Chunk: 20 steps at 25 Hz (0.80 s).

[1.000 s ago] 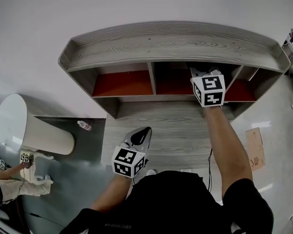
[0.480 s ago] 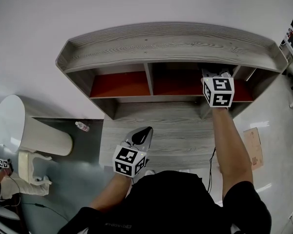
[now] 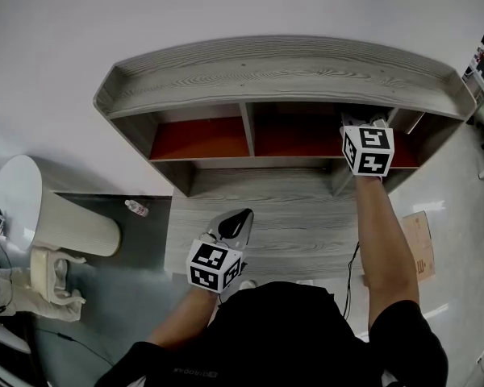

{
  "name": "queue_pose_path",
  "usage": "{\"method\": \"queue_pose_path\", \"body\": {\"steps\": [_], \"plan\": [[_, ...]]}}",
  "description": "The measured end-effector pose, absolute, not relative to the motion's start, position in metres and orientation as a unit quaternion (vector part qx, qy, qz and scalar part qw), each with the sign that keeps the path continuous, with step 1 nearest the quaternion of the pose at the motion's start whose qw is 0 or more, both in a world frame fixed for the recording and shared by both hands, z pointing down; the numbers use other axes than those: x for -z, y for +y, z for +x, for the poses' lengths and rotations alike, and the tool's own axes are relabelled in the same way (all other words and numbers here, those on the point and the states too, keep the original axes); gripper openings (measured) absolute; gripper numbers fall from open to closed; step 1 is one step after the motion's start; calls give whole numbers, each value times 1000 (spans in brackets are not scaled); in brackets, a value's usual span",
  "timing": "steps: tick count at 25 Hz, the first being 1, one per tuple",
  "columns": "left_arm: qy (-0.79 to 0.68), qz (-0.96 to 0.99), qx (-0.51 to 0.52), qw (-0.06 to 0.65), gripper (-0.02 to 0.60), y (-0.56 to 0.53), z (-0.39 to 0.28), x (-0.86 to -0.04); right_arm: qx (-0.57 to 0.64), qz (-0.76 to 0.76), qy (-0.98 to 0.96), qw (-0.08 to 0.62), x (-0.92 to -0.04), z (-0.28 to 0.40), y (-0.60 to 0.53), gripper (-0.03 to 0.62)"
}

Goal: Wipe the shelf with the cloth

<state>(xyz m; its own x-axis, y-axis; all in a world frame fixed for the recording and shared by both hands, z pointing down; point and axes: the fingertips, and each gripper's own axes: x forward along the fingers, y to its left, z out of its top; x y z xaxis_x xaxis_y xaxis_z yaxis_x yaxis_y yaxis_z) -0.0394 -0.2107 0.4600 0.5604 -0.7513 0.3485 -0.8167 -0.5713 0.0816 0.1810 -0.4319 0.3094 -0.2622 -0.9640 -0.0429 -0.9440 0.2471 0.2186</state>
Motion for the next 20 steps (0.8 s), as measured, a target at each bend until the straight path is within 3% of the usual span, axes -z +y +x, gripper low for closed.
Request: {"method": "queue_pose_path", "body": {"steps": [11,20], "plan": [[-454,872,-143,117,8,-208,-47,-459,74,585,-808,-3,-308,169,-422,98],[-462,866,-146,124,8,-208,-54,-461,47,516,-855,5,-335,90,-409,98]]}}
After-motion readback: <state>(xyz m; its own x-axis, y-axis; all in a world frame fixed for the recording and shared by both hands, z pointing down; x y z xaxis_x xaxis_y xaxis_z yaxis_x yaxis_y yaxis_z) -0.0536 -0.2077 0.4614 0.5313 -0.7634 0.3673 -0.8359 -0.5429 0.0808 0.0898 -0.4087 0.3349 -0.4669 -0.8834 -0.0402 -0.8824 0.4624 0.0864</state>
